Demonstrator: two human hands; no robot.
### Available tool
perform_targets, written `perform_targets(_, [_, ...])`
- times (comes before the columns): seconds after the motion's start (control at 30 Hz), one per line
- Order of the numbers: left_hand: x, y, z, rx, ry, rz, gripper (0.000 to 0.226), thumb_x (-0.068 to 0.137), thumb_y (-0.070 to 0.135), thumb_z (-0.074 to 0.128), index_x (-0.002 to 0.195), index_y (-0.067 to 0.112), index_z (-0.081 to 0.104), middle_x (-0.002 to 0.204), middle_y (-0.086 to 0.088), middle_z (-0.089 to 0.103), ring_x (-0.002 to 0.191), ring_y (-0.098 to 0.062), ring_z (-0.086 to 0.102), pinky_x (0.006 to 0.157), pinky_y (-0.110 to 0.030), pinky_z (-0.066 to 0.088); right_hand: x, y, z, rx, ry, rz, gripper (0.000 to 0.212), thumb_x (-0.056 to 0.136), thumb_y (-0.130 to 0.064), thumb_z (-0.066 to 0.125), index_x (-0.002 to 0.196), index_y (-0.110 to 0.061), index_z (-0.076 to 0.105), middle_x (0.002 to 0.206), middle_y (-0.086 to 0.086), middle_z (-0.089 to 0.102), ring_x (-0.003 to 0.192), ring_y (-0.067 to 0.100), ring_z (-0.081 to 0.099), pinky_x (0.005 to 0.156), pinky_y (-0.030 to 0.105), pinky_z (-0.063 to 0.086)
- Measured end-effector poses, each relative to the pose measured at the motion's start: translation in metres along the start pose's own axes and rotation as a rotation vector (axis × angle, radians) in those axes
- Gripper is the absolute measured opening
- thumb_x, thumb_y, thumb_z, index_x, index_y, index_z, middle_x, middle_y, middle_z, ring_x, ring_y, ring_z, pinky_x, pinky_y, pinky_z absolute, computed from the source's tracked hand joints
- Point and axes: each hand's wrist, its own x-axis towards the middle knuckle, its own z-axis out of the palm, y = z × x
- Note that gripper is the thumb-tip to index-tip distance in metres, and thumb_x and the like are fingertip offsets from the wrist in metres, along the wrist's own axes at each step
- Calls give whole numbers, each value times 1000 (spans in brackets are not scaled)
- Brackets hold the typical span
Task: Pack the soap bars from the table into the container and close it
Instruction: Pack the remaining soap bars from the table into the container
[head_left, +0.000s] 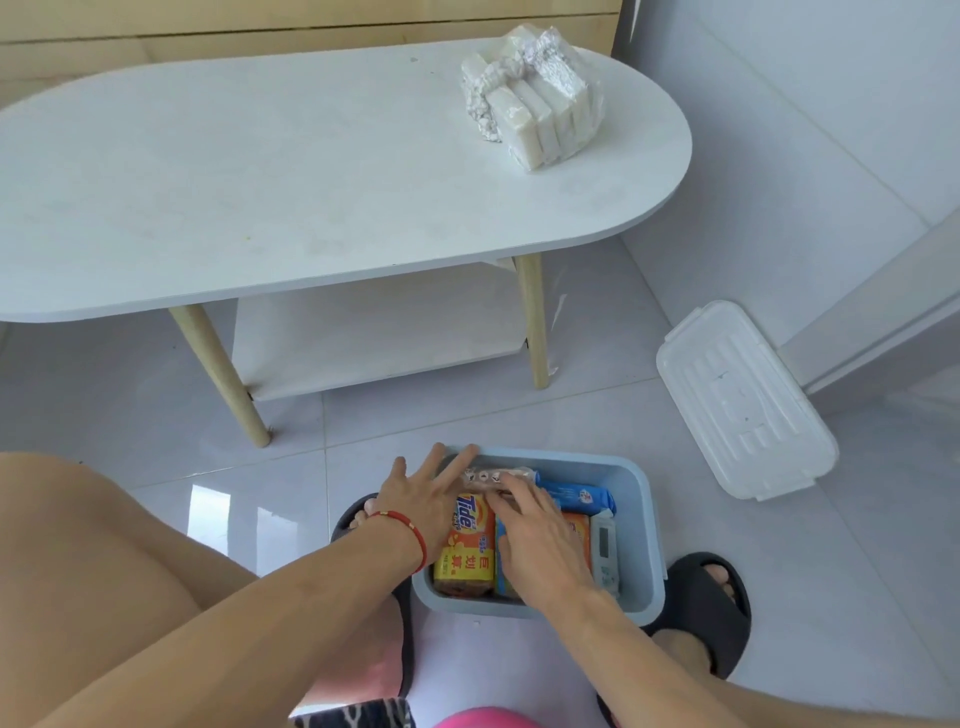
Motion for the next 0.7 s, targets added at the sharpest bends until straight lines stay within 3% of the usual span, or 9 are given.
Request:
perform_targets(0.07, [4,0,-6,-25,-92,-13,78,87,37,61,154,26,23,160,5,-26,149,-31,1,113,-54,31,5,4,-9,34,-65,-14,62,100,-12,55,157,-28,36,164,-12,25,152,16,26,121,40,36])
perform_targets(0.13, [9,-5,-28,-97,-204,6,65,87,32,59,149,26,38,164,6,-13,147,-29,12,111,-50,37,9,8,-23,93,-143,-24,60,100,-8,52,155,-31,40,163,-14,31,148,14,35,119,38,40])
perform_targets(0.23, [12,-17,-79,-176,-195,50,40,89,22,55,128,21,59,147,-8,45,122,-27,52,98,-44,52,17,14,-54,142,-152,-13,43,102,-10,51,140,-29,60,144,-6,59,129,16,58,106,38,52])
perform_targets(0.37, [-1,-34,-164,-353,68,71,43,89,19,50,132,24,58,132,-7,61,120,-27,57,98,-38,49,36,2,-114,301,46,3,33,102,-8,52,124,-21,72,125,-6,72,112,7,67,104,34,53])
perform_targets(0.43, [-11,-48,-208,-472,356,100,34,85,15,53,114,20,69,113,-4,70,101,-23,63,90,-35,51,49,-13,-156,472,219,-30,33,97,-1,54,109,-21,77,102,-11,77,88,1,70,90,31,58])
perform_targets(0.5, [-15,-66,-244,-590,643,83,26,80,12,54,96,18,73,92,0,70,80,-17,59,80,-35,52,62,-32,-201,548,403,-79,32,94,1,55,99,-22,78,90,-15,75,81,2,70,80,22,56])
perform_targets(0.57, [-9,-86,-270,-675,800,-6,24,79,11,53,92,18,72,87,3,67,79,-15,58,77,-33,52,79,-51,-241,501,602,-119,28,92,-4,57,101,-21,77,97,-14,75,87,4,68,80,17,53])
perform_targets(0.63, [4,-103,-282,-789,860,-146,24,79,11,54,95,17,71,92,2,68,87,-19,62,79,-33,52,105,-66,-271,370,741,-139,26,90,-10,61,111,-19,74,113,-7,69,100,10,64,86,24,52])
perform_targets(0.7, [20,-117,-282,-853,855,-257,28,79,11,55,103,16,70,102,-3,68,99,-24,61,84,-35,52,137,-78,-293,190,767,-103,37,89,-20,64,126,-16,65,130,2,58,120,20,54,94,31,46])
